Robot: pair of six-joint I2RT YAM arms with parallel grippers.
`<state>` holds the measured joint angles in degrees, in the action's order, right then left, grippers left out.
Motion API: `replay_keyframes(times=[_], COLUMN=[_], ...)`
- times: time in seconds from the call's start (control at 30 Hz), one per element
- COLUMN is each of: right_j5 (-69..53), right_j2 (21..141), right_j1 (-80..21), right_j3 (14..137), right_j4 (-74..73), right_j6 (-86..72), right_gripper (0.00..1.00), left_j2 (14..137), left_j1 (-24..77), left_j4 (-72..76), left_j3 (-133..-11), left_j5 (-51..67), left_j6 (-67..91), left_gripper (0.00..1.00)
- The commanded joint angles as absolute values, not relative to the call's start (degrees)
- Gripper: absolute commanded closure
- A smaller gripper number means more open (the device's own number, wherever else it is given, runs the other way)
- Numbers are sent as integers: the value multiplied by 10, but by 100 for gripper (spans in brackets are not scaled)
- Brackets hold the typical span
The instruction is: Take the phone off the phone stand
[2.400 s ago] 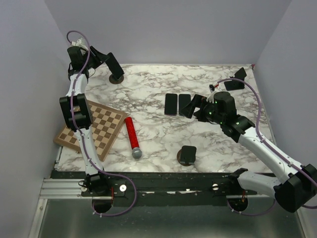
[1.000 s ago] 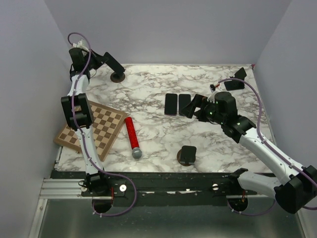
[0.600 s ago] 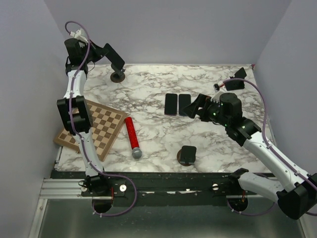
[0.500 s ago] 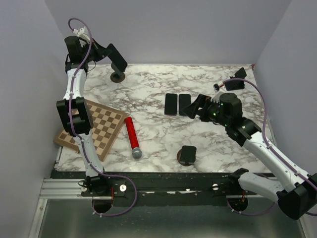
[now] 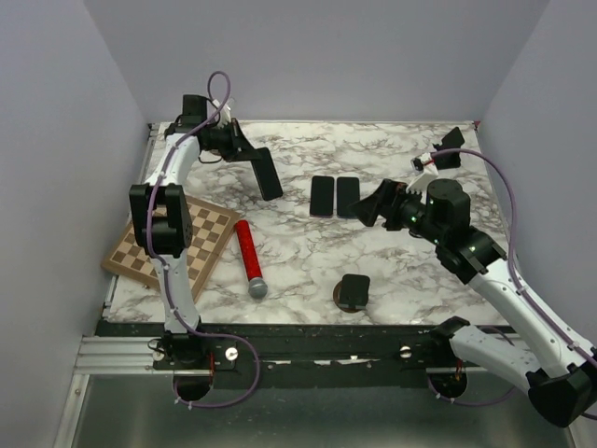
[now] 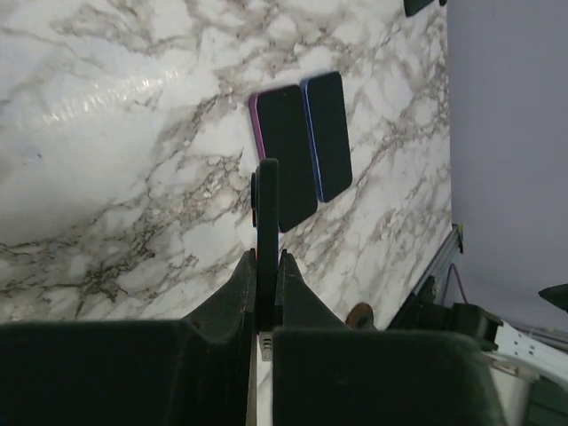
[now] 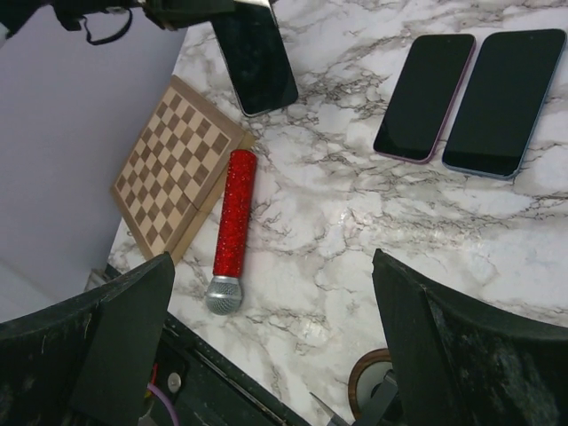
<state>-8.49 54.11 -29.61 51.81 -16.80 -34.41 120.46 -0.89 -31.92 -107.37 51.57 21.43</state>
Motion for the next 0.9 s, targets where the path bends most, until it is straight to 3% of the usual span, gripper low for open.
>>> replay_keyframes(times=[0.0,0.37,0.87], right_j5=[-92,-79,-78], right_j2=[522,495,484], right_j1=[-295,-295,-295], right_j3=[536,538,519], right_j4=[-182,-199,-189], right_j6=[-332,-329,-334], right_gripper=[0,0,0], left_j2=[1273,1382,1421], left_j1=[26,76,92], left_j4=[-453,-517,-520], left_j3=[-1156,-1289,-1316], left_j5=[528,514,455], left_j6=[203,212,224], left_gripper=[100,100,100])
